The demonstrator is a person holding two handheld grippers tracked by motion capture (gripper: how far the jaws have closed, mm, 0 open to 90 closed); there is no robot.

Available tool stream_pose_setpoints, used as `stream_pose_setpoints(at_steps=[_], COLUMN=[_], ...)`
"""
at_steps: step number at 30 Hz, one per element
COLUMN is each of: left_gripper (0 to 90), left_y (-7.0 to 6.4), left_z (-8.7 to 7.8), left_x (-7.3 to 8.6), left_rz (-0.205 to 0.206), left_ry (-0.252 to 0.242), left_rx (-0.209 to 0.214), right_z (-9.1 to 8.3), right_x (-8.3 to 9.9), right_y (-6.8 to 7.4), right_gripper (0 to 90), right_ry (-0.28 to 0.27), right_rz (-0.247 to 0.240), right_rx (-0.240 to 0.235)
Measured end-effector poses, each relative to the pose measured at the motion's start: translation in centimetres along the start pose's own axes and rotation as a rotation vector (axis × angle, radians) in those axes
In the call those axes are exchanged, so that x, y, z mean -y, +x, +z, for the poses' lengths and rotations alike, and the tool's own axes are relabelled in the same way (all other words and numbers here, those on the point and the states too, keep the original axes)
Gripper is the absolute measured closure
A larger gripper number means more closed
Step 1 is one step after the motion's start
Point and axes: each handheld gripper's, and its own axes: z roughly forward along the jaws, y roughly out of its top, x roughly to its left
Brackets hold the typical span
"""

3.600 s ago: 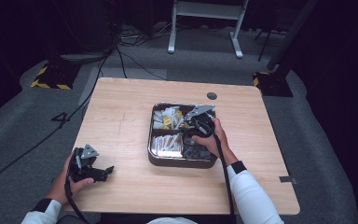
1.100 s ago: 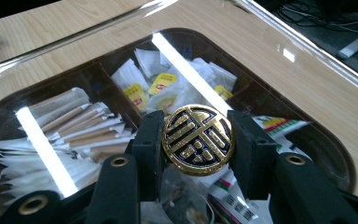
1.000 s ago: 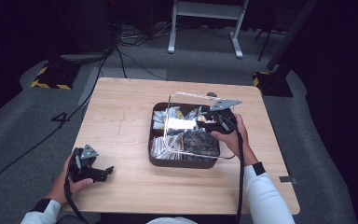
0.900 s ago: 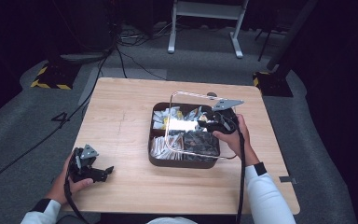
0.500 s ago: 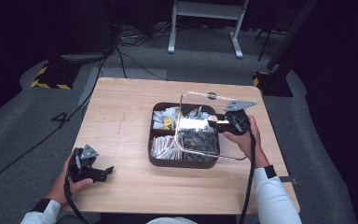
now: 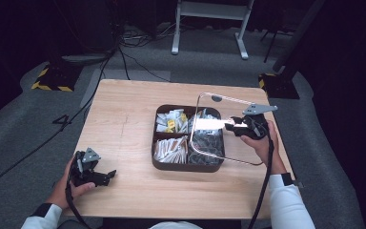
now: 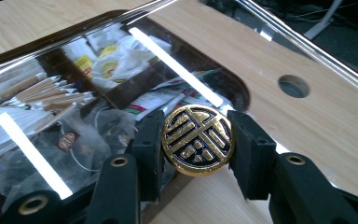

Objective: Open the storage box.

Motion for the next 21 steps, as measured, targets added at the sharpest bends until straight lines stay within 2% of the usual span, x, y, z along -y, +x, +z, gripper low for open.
stream_pose_setpoints(at_steps=[5,21], left_gripper=[0.4,0.4], left_y=[0.0,0.0], left_z=[0.0,0.0], left_x=[0.0,0.0], left_rz=[0.000,0.000], left_ry=[0.000,0.000], left_rx=[0.000,0.000], right_z=[-1.4,-3.4], right_x=[1.0,3.6], right_y=[-1.3,-3.6], right_gripper=[58.7,58.7], right_ry=[0.001,0.019], right_rz=[0.021,0.067], right_rx=[0.023,0.072])
